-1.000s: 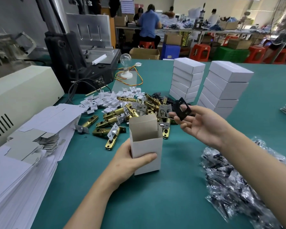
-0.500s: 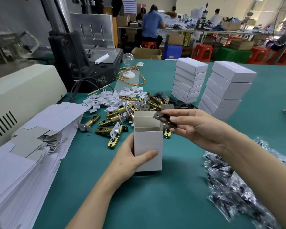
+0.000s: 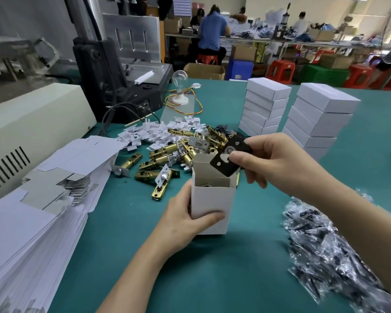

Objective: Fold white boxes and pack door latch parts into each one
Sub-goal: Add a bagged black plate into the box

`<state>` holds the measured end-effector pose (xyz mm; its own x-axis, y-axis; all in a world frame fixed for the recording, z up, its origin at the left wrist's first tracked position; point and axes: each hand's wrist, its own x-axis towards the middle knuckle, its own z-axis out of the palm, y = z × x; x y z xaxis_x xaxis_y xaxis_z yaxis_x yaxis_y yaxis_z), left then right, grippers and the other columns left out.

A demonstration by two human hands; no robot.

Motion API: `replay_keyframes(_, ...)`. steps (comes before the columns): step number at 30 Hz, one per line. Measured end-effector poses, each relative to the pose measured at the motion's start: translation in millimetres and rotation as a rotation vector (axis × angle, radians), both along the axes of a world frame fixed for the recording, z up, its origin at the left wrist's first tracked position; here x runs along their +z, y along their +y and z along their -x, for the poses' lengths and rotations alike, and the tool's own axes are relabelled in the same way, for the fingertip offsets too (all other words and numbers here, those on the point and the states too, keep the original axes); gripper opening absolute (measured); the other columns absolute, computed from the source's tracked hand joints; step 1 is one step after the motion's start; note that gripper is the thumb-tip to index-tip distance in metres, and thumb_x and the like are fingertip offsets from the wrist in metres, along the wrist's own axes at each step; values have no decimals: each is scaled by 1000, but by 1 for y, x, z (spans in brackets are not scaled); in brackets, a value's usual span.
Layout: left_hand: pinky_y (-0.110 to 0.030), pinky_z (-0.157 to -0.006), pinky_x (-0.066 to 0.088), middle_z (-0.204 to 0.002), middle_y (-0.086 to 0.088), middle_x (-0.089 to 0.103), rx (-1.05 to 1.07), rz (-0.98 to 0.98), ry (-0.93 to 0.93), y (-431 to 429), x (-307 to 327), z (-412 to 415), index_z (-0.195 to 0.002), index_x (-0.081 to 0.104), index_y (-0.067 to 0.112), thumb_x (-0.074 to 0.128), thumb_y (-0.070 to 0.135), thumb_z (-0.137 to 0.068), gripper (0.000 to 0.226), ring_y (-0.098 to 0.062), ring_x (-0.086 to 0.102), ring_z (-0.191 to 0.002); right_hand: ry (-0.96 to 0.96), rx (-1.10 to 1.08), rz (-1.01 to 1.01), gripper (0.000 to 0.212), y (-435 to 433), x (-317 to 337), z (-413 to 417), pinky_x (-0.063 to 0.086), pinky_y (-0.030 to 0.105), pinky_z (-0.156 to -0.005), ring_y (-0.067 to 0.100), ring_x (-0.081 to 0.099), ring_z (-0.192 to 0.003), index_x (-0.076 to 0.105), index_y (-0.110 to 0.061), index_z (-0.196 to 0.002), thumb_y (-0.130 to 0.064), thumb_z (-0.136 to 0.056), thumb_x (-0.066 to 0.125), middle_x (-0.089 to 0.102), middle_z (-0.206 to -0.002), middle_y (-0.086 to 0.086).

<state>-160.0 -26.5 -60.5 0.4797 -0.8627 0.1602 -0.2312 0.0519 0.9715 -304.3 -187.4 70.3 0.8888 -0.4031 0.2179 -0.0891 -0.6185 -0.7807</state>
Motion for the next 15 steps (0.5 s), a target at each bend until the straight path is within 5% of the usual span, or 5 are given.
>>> replay_keyframes(3,-31,-89,62,-116,18,72,-3,2,-24,-1,0,-1,-122,57,56,87,45,-74,57,-6,69,-108,71,-30,287,30,1,0,-2,35,16,-47,6,51,-46,73,-18,-77,-44,-92,69,63,-58,-5)
replay_keyframes(7,-38,-90,63,-115,17,72,-13,-7,-34,-2,0,-1,-124,56,54,87,47,-73,59,-9,69,-108,232,-18,472,32,2,3,-8,47,38,-58,14,56,-60,70,-22,-78,-51,-90,65,63,-70,-14)
replay_keyframes(13,-35,-88,62,-113,15,73,-21,-6,-12,-2,0,-2,-123,57,53,87,48,-72,59,-10,70,-105,475,146,562,28,0,16,-18,39,21,-55,1,53,-61,59,-32,-75,-42,-101,58,59,-68,-28)
replay_keyframes(15,-31,-85,62,-112,15,73,-22,-7,0,-3,0,-3,-123,58,52,87,48,-72,59,-10,71,-104,545,202,609,37,0,17,-21,37,23,-56,2,51,-60,53,-27,-71,-42,-104,54,58,-64,-20)
